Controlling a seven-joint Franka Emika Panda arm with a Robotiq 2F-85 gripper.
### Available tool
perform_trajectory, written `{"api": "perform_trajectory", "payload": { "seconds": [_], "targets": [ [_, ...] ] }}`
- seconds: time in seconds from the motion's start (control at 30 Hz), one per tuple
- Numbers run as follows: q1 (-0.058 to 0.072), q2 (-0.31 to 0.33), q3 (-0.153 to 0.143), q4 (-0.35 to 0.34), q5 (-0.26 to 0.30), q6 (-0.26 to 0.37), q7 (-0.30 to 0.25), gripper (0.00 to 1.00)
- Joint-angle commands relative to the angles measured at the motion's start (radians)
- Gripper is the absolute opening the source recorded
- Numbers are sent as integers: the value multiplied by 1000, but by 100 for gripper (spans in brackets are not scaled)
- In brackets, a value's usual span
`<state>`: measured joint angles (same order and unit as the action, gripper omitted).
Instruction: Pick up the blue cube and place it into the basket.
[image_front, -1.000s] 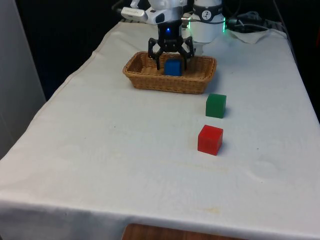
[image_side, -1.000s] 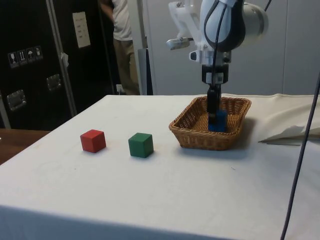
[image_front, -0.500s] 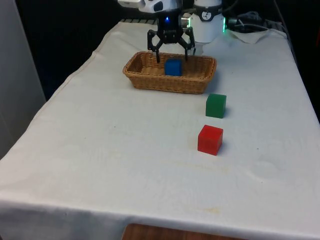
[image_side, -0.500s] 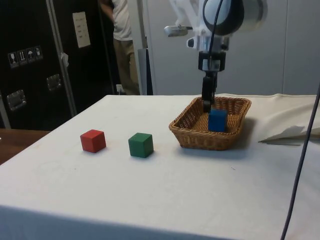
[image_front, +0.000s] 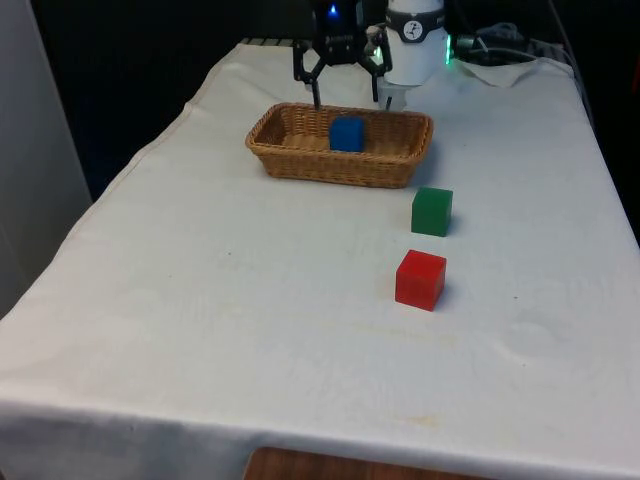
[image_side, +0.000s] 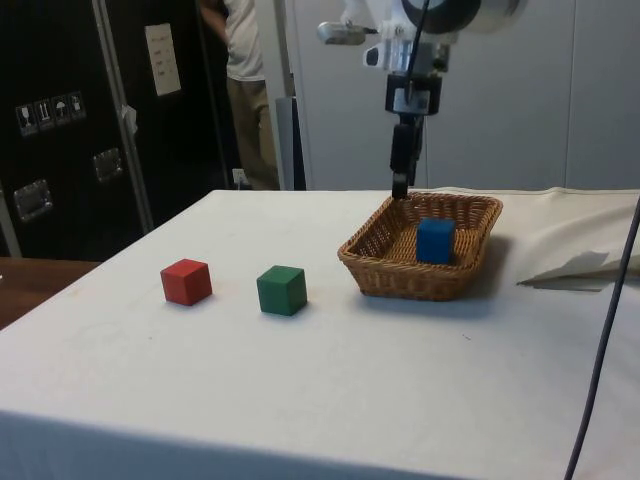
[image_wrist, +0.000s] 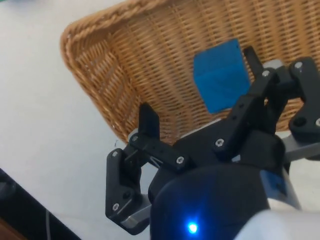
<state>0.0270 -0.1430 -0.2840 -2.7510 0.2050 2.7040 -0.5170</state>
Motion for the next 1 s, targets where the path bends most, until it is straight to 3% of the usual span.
{"api": "perform_trajectory", "payload": {
  "seconds": [0.0,0.2,0.47,0.5,0.53,0.73,0.77,0.8,0.97],
  "targets": [
    [-3,19,7,20,-18,-8,22,100],
    [1,37,14,78,0,-47,14,100],
    [0,68,23,174,-23,-120,47,100],
    [3,62,21,163,0,-109,25,100],
    [0,69,24,183,-24,-129,49,100],
    [0,67,26,240,-34,-187,69,100],
    [3,63,24,232,-9,-177,46,100],
    [0,65,27,256,-39,-205,77,100],
    [0,61,27,291,-45,-244,88,100]
  ]
}}
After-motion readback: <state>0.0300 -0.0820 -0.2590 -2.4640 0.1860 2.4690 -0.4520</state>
